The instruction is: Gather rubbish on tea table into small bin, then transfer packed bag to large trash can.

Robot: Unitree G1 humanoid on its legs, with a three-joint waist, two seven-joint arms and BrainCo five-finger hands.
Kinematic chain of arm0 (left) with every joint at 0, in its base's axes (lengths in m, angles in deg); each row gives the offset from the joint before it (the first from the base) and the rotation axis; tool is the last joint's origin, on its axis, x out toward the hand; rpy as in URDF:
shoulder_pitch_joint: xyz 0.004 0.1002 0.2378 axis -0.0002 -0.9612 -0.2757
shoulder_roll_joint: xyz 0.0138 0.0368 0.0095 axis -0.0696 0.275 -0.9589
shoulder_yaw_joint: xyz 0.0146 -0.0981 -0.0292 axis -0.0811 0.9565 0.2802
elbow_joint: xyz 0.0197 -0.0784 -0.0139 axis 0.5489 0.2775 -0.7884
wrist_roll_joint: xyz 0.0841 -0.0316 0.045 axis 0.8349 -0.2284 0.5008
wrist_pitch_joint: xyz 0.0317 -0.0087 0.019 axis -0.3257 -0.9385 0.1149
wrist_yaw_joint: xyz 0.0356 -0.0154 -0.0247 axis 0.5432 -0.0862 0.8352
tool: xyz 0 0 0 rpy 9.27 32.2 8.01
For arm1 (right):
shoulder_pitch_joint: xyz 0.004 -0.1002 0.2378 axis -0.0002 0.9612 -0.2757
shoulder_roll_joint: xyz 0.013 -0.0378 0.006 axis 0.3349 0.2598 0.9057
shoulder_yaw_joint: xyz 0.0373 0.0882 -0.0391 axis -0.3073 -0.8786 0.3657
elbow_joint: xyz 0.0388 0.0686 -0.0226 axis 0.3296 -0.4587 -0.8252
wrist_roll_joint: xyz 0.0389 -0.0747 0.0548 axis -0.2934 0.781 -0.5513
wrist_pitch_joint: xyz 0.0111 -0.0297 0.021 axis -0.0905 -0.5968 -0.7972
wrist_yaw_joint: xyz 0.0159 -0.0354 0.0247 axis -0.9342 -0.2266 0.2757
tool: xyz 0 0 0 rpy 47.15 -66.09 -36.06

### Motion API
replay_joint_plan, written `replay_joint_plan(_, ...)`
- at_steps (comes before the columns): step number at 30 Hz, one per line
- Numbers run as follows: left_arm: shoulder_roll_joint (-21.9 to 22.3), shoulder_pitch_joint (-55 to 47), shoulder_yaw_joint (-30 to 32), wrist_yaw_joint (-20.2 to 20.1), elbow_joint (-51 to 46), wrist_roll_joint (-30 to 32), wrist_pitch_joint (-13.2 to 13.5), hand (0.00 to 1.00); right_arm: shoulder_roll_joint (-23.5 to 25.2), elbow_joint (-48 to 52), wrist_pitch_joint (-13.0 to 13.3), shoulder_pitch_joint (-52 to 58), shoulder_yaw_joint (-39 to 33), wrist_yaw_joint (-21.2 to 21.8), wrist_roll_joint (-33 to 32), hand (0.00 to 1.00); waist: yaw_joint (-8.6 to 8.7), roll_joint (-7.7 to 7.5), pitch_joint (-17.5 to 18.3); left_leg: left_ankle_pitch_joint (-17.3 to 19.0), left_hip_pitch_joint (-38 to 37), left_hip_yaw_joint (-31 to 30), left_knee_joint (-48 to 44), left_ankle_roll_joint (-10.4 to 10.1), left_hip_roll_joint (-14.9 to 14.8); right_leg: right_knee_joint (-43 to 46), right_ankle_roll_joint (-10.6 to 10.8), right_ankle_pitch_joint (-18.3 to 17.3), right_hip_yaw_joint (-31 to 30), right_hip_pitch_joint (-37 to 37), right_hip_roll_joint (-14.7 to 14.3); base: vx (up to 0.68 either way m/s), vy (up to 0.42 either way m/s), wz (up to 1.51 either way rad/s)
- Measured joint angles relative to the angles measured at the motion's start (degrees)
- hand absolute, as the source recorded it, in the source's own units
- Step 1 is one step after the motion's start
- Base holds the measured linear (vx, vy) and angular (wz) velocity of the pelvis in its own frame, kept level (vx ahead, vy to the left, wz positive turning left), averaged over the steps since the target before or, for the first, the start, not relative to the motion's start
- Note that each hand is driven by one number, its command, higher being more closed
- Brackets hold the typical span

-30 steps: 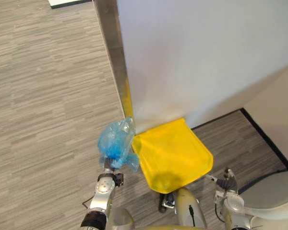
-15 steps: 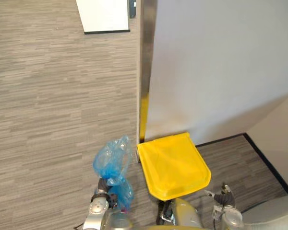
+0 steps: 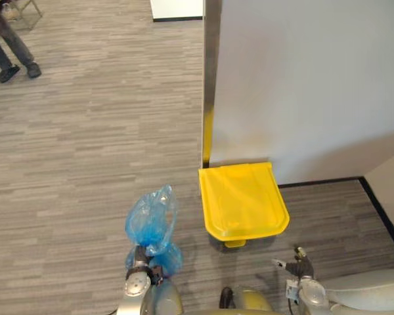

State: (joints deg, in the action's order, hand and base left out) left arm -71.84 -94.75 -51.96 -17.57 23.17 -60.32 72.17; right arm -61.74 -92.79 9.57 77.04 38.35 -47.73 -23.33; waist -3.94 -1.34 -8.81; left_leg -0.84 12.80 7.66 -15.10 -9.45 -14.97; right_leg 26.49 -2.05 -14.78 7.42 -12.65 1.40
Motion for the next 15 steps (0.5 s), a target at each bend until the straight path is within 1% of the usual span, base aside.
replay_joint_plan(1,-0.1,0.2,-0.2,-0.1,-0.4,0.0,0.0,1.00,0.2,0.2,0.0,-0.3,0.0,-0.4,0.0,0.00,0.26,-0.57,-0.3,2.9,0.3,1.9,-5.0,1.1,0.3,-2.5,-0.3,2.1,0.8,0.3,0.4,-0.12,0.001,0.30)
replay_joint_plan(2,-0.1,0.3,-0.4,-0.1,-0.5,0.0,0.0,1.00,0.2,0.2,0.0,-0.2,0.0,-0.3,0.0,0.00,0.22,-0.91,-0.5,4.6,-0.2,2.3,-7.1,2.0,0.7,-3.2,-0.2,2.9,1.2,0.5,0.8,-0.16,0.035,0.43)
replay_joint_plan(3,0.1,0.4,-1.3,-0.2,-0.5,0.0,0.0,1.00,0.3,0.1,0.0,0.3,-0.2,-0.3,-0.1,0.00,0.63,-0.93,-0.5,7.8,-2.1,3.6,-9.2,2.5,1.3,-4.6,0.4,4.3,2.2,0.9,1.6,-0.13,0.069,0.31)
replay_joint_plan(4,0.1,0.4,-1.4,-0.2,-0.5,0.0,0.0,1.00,0.3,0.0,0.0,0.4,-0.3,-0.3,-0.1,0.00,0.83,-0.90,-0.5,8.2,-2.7,3.8,-9.1,2.6,1.5,-4.9,0.5,4.6,2.4,1.1,1.8,-0.16,0.127,0.45)
replay_joint_plan(5,0.1,0.3,-1.7,-0.3,-0.3,0.0,0.0,1.00,0.3,-0.8,0.0,0.3,-0.5,-0.3,-0.1,0.00,1.97,-0.34,-0.4,9.4,-5.6,3.9,-5.5,2.8,2.5,-6.9,1.6,5.9,3.3,1.8,2.0,-0.17,0.172,0.36)
replay_joint_plan(6,0.0,0.4,-1.7,-0.3,-0.3,0.1,0.0,1.00,0.3,-1.3,0.0,0.2,-0.8,-0.3,-0.1,0.00,2.81,0.32,-0.2,9.7,-7.6,4.2,0.0,3.0,3.3,-8.1,2.5,6.9,3.5,1.8,1.7,-0.18,0.193,0.33)
replay_joint_plan(7,-0.9,0.9,-1.7,-0.3,0.1,0.1,0.1,1.00,1.0,-2.6,-0.1,-0.3,-0.8,-0.3,-0.1,0.00,2.85,-0.60,-0.3,8.7,-8.3,4.6,3.3,2.9,4.3,-8.7,3.2,7.7,2.9,1.4,2.6,-0.22,0.226,0.07)
replay_joint_plan(8,-2.1,0.9,-1.7,-0.3,1.0,0.2,0.1,1.00,1.8,-3.3,0.0,0.0,-0.9,-0.2,-0.7,0.00,2.97,-0.53,-0.2,8.0,-8.4,5.2,5.0,3.3,5.5,-11.2,4.3,9.6,2.3,1.6,3.2,-0.17,0.187,-0.10)
replay_joint_plan(9,-2.3,0.9,-1.7,-0.2,1.4,0.2,0.1,1.00,1.9,-3.5,0.0,0.1,-0.9,-0.2,-0.8,0.00,2.97,-0.68,-0.1,8.0,-8.4,5.4,5.1,3.4,5.9,-12.1,4.6,10.4,1.9,1.7,3.4,-0.17,0.211,-0.22)
replay_joint_plan(10,-2.8,0.9,-1.7,-0.2,2.0,0.2,0.1,1.00,1.9,-4.2,0.0,0.4,-0.9,-0.2,-1.3,0.00,3.05,-0.65,-0.1,8.2,-8.4,6.1,5.1,3.7,6.6,-13.9,5.3,12.0,1.1,2.2,3.7,-0.10,0.169,-0.24)
replay_joint_plan(11,-3.3,0.9,-1.7,-0.1,2.4,0.2,0.1,1.00,1.9,-4.3,-0.1,0.6,-1.2,-0.2,-1.8,0.00,3.02,-0.49,-0.1,8.4,-8.4,6.6,5.1,4.0,7.0,-14.9,5.6,12.8,0.6,2.5,3.8,-0.10,0.169,-0.26)
replay_joint_plan(15,-3.6,0.9,-1.2,-0.1,3.9,0.7,0.0,1.00,1.9,-4.6,-0.1,2.3,-2.3,-0.2,-1.9,0.00,3.20,-0.08,0.1,8.7,-8.8,7.5,4.7,4.7,8.0,-16.8,5.9,14.3,-0.7,3.3,4.4,-0.03,0.104,-0.14)
